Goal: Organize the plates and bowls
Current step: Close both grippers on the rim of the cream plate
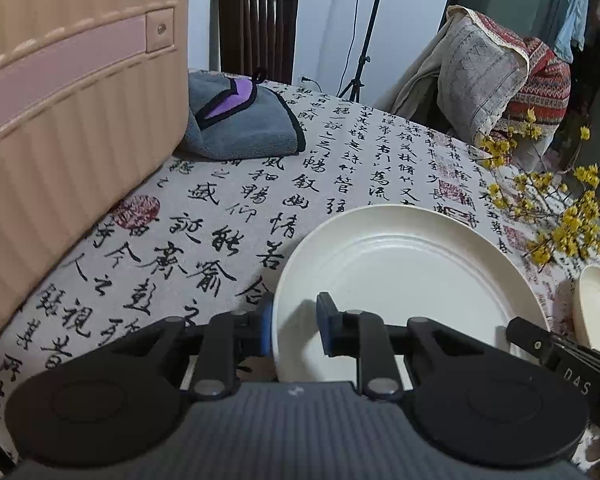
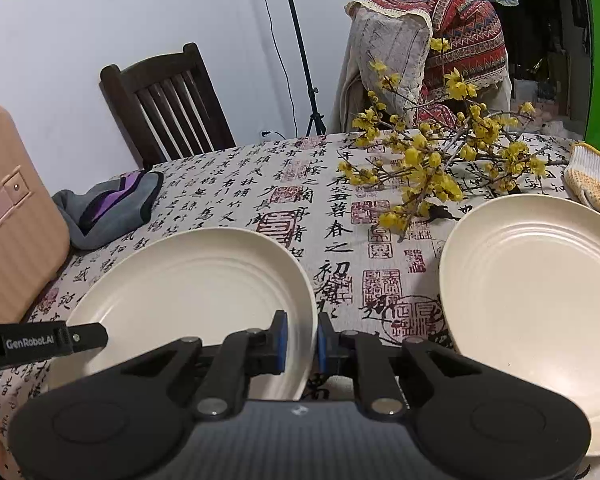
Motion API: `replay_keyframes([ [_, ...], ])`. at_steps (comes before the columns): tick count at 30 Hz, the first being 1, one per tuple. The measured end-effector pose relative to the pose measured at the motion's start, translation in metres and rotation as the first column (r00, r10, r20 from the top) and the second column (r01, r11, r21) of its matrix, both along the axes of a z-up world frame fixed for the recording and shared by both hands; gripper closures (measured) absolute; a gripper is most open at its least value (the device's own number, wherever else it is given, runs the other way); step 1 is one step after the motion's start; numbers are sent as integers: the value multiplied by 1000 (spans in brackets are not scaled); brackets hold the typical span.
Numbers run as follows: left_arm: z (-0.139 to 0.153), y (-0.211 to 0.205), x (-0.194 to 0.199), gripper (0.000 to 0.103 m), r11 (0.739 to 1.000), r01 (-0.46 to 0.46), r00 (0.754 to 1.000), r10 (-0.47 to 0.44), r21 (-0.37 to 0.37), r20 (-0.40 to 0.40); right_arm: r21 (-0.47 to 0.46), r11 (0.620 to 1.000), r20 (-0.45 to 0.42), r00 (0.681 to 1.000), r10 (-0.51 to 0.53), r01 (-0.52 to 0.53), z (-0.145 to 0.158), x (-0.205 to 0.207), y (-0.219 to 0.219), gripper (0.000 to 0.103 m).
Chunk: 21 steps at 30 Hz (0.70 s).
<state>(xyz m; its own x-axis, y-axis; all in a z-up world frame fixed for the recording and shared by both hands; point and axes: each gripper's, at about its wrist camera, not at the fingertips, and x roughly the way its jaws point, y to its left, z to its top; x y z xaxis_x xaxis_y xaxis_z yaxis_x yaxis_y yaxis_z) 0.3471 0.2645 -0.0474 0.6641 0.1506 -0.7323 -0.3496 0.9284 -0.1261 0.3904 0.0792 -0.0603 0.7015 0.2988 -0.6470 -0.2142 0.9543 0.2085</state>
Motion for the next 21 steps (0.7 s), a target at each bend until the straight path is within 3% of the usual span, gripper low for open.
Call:
replay_keyframes([
  [21, 7, -2, -3, 80, 998, -10, 1000, 9, 55, 7, -119, 992, 108, 992, 59, -46, 6, -22, 15, 89],
])
